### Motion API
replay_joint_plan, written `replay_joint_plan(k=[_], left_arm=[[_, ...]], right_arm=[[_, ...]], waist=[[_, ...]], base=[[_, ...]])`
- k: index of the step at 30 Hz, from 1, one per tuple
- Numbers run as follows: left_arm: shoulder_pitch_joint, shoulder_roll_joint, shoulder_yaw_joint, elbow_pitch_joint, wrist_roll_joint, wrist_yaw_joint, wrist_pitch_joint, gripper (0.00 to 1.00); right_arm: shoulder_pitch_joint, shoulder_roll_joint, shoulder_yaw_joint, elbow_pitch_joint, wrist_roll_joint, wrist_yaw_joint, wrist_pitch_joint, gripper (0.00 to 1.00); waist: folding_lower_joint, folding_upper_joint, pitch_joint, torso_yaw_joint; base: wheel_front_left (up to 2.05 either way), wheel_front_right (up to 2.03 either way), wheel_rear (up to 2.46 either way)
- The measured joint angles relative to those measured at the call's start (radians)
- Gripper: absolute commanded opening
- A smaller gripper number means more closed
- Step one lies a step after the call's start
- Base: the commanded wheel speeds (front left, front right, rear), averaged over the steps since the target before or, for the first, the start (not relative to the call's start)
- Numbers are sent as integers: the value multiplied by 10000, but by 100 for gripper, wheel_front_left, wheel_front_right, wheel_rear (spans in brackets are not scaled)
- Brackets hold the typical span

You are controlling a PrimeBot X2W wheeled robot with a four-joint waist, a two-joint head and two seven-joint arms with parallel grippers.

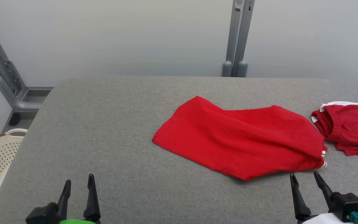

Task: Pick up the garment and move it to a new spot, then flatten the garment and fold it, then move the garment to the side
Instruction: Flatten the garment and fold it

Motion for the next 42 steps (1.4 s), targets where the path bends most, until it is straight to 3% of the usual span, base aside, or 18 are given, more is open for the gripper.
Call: replay_joint_plan(k=[7, 11, 18, 25, 37, 42], left_arm=[[79, 165, -35, 12, 8, 38, 86, 100], [-111, 374, -305, 228, 222, 109, 729, 100], [-2702, 750, -1442, 1931, 909, -351, 3005, 100], [-5004, 731, -1990, 3939, 1350, -683, 4197, 100], [-7021, 853, -2098, 6004, 1484, -1039, 4815, 100], [-7349, 570, -2071, 6558, 1172, -1187, 5007, 100]], right_arm=[[-11, -4, 92, -90, -77, 0, 59, 100], [-46, -6, 201, -153, -79, 0, 104, 100], [-308, -8, 711, -359, -81, 0, 336, 100], [-595, -8, 1195, -723, -109, 0, 533, 100], [-1149, -12, 1281, -943, -136, 0, 295, 100], [-1241, -15, 1269, -880, -54, 0, 171, 100]], waist=[[0, 0, 55, -78], [0, 0, 136, -192], [0, 0, 545, -580], [0, 0, 1114, -1232], [1, 0, 2394, -2368], [0, 0, 2898, -2818]], base=[[0, 0, 0], [0, 0, 0], [0, 0, 0], [0, 0, 0], [0, 0, 0], [0, 0, 0]])
